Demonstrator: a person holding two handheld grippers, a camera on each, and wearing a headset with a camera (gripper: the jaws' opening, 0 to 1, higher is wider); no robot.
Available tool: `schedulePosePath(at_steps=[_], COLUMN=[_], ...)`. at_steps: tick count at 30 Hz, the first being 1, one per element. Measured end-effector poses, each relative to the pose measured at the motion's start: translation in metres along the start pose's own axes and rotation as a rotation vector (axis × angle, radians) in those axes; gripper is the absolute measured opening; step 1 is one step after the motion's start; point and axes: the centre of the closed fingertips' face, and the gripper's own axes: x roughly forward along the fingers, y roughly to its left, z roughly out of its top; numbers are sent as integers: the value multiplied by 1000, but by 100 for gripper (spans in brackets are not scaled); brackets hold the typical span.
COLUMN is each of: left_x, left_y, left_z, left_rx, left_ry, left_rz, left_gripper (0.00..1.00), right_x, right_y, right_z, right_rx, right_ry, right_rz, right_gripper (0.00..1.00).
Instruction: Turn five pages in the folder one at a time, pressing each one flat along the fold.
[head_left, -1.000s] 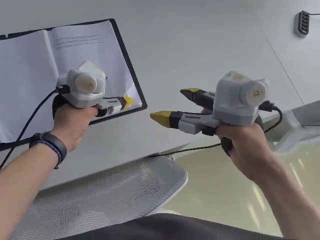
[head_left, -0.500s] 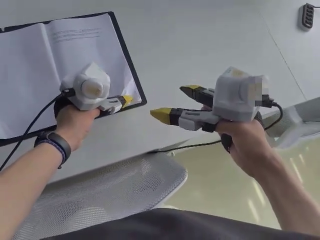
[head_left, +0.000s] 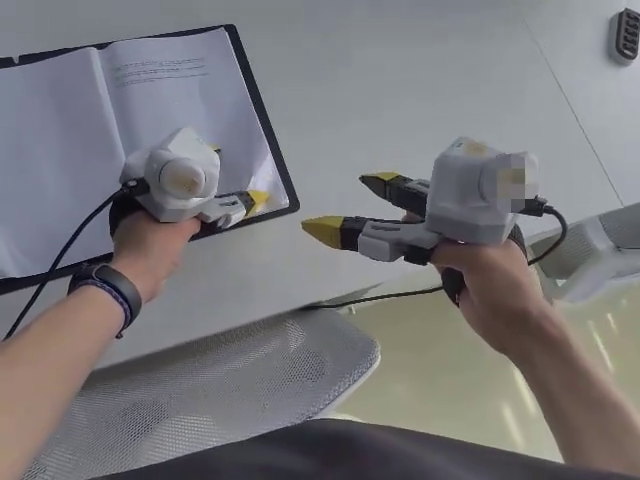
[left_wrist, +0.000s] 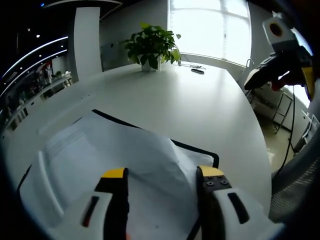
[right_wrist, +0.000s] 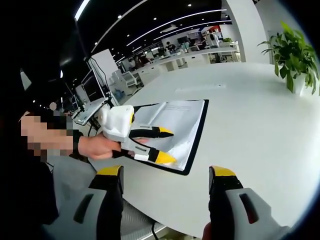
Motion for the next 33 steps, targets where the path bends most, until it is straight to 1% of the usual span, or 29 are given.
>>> schedulePosePath(at_steps=[5, 8, 15, 22, 33], left_x=[0, -1, 0, 0, 0], left_y=[2, 4, 3, 5, 8], left_z=[1, 1, 1, 1, 1], left_rx=[-16, -26, -19, -26, -42], left_ry=[-2, -3, -8, -13, -21], left_rz=[-2, -1, 3, -1, -12], left_gripper=[51, 49, 49, 47, 46], right_x=[7, 13, 29, 48, 86], right_y=[-6, -10, -12, -12, -11], right_z=[4, 9, 15, 21, 26], right_rx=[3, 15, 18, 24, 38], right_ry=[-7, -21, -23, -26, -16], right_rz=[10, 23, 45, 77, 142], right_gripper=[68, 67, 65, 63, 58])
